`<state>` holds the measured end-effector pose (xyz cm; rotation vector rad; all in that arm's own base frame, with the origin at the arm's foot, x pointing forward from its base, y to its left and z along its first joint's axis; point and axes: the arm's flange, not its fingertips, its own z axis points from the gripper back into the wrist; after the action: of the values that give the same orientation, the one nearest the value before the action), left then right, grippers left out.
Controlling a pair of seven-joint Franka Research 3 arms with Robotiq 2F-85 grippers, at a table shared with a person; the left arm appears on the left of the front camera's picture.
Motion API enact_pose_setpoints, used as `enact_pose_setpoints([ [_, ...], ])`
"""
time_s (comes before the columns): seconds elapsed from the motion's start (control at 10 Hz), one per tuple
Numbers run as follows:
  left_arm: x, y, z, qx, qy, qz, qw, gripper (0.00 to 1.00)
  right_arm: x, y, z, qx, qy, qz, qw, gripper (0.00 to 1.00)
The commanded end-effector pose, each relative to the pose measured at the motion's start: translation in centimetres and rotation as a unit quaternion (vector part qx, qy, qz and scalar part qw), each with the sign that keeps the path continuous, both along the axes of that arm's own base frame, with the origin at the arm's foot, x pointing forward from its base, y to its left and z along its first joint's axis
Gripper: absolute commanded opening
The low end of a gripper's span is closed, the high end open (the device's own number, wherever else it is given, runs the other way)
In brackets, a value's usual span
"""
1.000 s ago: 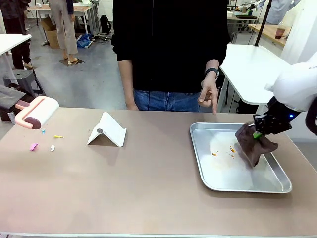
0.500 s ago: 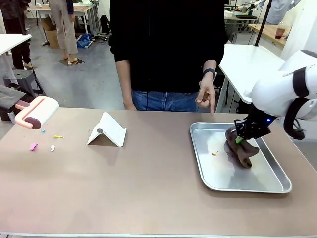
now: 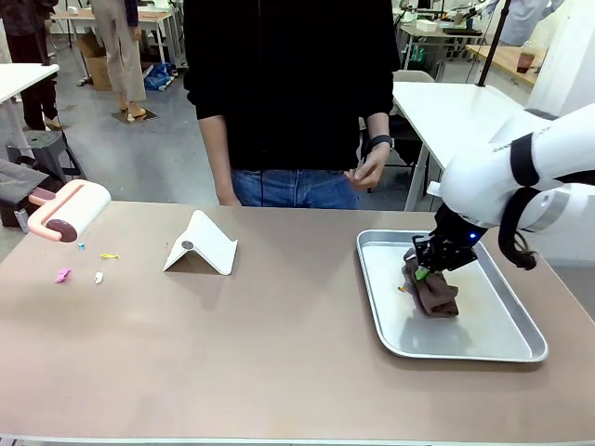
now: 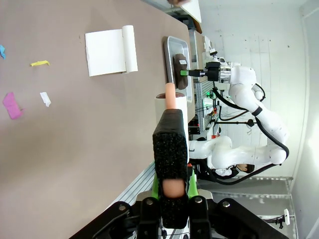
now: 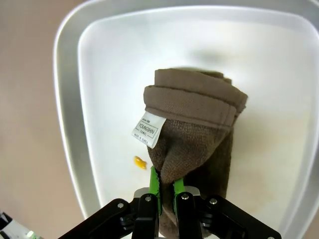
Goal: Clean the surface of the table.
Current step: If a person points to the right, clean the right side of the table with your right hand, and if they point to the left, clean the left side with your left hand.
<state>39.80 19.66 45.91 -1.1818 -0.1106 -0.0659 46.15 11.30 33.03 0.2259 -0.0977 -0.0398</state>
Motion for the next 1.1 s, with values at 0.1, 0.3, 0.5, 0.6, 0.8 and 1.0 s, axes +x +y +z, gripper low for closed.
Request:
enact_pose_setpoints([
  [0.1,-0.3,0.2,0.3,-0.003,-0.005,-0.008,1.0,0.05,0.9,2.4,-1.0,0.047,-0.007,0.029,0.998,0.12],
  [0.3,-0.3,0.2,0.3,-0.003,-0.005,-0.008,1.0,0.05,0.8,3.9,-1.4,0.054,0.001,0.048,0.997,0.12],
  [0.5,-0.3,0.2,0.3,-0.003,-0.005,-0.008,1.0,0.05,0.6,4.6,-1.6,0.05,0.001,0.056,0.997,0.12],
  [0.6,-0.3,0.2,0.3,-0.003,-0.005,-0.008,1.0,0.05,0.5,4.8,-1.5,0.045,-0.002,0.058,0.997,0.12],
  [0.8,-0.3,0.2,0.3,-0.003,-0.005,-0.008,1.0,0.05,0.3,5.3,-1.6,0.039,-0.006,0.067,0.997,0.12],
  [1.0,-0.3,0.2,0.3,-0.003,-0.005,-0.008,1.0,0.05,0.3,5.6,-2.0,0.02,-0.006,0.07,0.997,0.12],
])
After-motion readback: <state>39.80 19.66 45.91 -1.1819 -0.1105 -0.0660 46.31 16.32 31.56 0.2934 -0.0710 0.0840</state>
